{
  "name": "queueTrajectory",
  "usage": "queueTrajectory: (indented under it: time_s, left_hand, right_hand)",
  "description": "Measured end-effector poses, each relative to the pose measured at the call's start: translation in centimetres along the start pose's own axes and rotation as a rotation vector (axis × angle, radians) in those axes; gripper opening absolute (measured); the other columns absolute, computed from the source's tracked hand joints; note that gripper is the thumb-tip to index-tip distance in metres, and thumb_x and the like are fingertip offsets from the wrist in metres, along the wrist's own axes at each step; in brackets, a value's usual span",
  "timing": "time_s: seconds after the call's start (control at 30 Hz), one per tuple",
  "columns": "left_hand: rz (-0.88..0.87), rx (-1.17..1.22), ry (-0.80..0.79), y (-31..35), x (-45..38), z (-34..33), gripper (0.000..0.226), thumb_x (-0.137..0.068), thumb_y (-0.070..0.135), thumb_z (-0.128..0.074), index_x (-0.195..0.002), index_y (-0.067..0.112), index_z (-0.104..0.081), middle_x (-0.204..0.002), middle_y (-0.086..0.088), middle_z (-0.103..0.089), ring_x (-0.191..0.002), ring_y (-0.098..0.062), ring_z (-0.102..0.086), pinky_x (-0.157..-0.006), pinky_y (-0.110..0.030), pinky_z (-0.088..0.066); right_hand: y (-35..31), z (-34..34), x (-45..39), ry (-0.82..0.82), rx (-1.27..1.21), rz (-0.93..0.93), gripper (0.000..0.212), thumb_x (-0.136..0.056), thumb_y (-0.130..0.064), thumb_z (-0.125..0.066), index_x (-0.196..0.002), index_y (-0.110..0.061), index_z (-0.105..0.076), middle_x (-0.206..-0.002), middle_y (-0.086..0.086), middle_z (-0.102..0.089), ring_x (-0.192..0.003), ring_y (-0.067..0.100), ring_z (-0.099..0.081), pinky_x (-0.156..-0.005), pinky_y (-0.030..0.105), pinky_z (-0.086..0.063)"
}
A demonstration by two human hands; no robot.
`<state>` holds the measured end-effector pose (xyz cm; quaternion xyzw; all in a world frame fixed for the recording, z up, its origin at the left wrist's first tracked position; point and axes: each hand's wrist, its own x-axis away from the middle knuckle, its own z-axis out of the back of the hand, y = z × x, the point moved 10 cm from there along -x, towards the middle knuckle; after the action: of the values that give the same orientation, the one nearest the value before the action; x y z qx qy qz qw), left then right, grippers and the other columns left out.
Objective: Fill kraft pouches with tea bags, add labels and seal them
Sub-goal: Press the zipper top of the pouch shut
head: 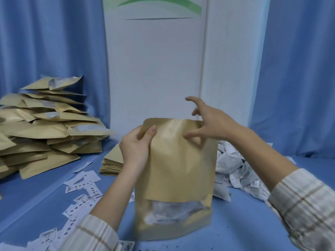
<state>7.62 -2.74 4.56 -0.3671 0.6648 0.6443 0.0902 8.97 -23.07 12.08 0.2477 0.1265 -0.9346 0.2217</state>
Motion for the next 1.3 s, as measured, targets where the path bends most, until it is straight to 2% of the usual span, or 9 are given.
queueTrajectory:
  time_s: [0.07,0.17,0.3,0.47,0.77,0.93,1.03,1.17,1.3]
  left_hand:
    - [-0.012,-0.017,-0.064,0.4,0.4,-0.9,0.016,-0.081,0.032,-0.069,-0.068,0.022,-0.068,-0.061,0.013,-0.063,-0.059,-0.001,-0.051,-0.062,-0.023,-0.04]
    - [0.028,0.022,-0.121,0.5,0.8,-1.7,0.009,-0.08,0.034,-0.07,-0.073,0.029,-0.07,-0.064,0.014,-0.066,-0.062,-0.002,-0.054,-0.063,-0.023,-0.043]
    - [0.125,0.215,-0.084,0.1,0.4,-0.7,0.002,-0.082,0.032,-0.068,-0.08,0.031,-0.069,-0.07,0.009,-0.068,-0.066,-0.007,-0.059,-0.061,-0.016,-0.046]
    - [0.062,0.173,-0.02,0.5,0.0,-0.1,0.007,-0.084,0.027,-0.067,-0.08,0.021,-0.066,-0.068,0.012,-0.069,-0.065,-0.002,-0.059,-0.062,-0.013,-0.046]
    - [-0.059,-0.024,0.057,1.2,0.1,0.1,0.023,-0.085,0.033,-0.065,-0.065,0.027,-0.058,-0.06,0.013,-0.059,-0.059,0.002,-0.05,-0.061,-0.019,-0.038]
    - [-0.097,-0.102,0.106,2.2,0.5,-0.4,0.023,-0.087,0.035,-0.062,-0.066,0.028,-0.058,-0.061,0.01,-0.059,-0.058,0.0,-0.048,-0.058,-0.018,-0.037]
    - [-0.045,-0.051,0.061,1.5,0.4,-0.8,0.021,-0.089,0.035,-0.06,-0.071,0.023,-0.06,-0.069,0.009,-0.061,-0.071,-0.009,-0.055,-0.066,-0.026,-0.04]
    - [0.052,-0.014,-0.124,0.5,-0.1,-2.3,0.031,-0.081,0.045,-0.066,-0.076,0.014,-0.066,-0.072,-0.002,-0.065,-0.073,-0.018,-0.057,-0.067,-0.034,-0.042]
    - [-0.033,-0.113,-0.051,1.4,-0.9,-0.8,0.052,-0.087,0.035,-0.062,-0.061,-0.006,-0.042,-0.054,-0.001,-0.03,-0.054,-0.012,-0.026,-0.051,-0.029,-0.02]
  right_hand:
    - [-2.4,-0.6,-0.7,-0.078,0.034,0.084,0.079,-0.063,-0.065,-0.067,-0.133,-0.039,-0.04,-0.114,-0.014,-0.06,-0.103,0.008,-0.053,-0.095,0.025,-0.034]
    - [-3.9,-2.3,-1.6,-0.242,-0.077,0.082,0.03,-0.069,-0.053,-0.072,-0.084,-0.028,-0.065,-0.072,-0.014,-0.06,-0.07,-0.001,-0.053,-0.06,0.011,-0.035]
    - [-4.2,-2.4,-2.4,-0.212,-0.111,0.074,0.043,-0.067,-0.044,-0.078,-0.049,-0.018,-0.049,-0.041,-0.008,-0.041,-0.041,0.001,-0.04,-0.038,0.014,-0.027]
    - [-5.0,-2.3,-2.5,-0.239,-0.169,0.061,0.027,-0.067,-0.048,-0.075,-0.068,-0.023,-0.068,-0.055,-0.011,-0.056,-0.049,-0.001,-0.048,-0.044,0.011,-0.033]
    - [-5.0,-1.8,-2.4,-0.155,-0.265,0.006,0.027,-0.066,-0.037,-0.08,-0.071,-0.012,-0.073,-0.048,-0.005,-0.05,-0.044,0.001,-0.041,-0.043,0.015,-0.03]
    - [-5.8,-0.9,-3.1,-0.082,-0.251,0.048,0.024,-0.069,-0.04,-0.078,-0.058,-0.023,-0.066,-0.046,-0.011,-0.053,-0.049,0.002,-0.047,-0.04,0.007,-0.031]
    - [-6.4,-1.0,-3.1,-0.071,-0.15,0.101,0.031,-0.074,-0.039,-0.073,-0.07,-0.009,-0.068,-0.053,-0.004,-0.049,-0.053,0.006,-0.043,-0.044,0.013,-0.03]
    - [-6.1,-1.4,-2.5,-0.071,-0.2,0.127,0.019,-0.075,-0.037,-0.072,-0.076,-0.019,-0.07,-0.06,-0.009,-0.06,-0.058,-0.001,-0.05,-0.052,0.01,-0.035]
    - [-4.7,-1.2,-2.0,-0.17,-0.04,0.098,0.017,-0.072,-0.039,-0.075,-0.068,-0.027,-0.063,-0.05,-0.017,-0.052,-0.052,-0.003,-0.049,-0.047,0.006,-0.035]
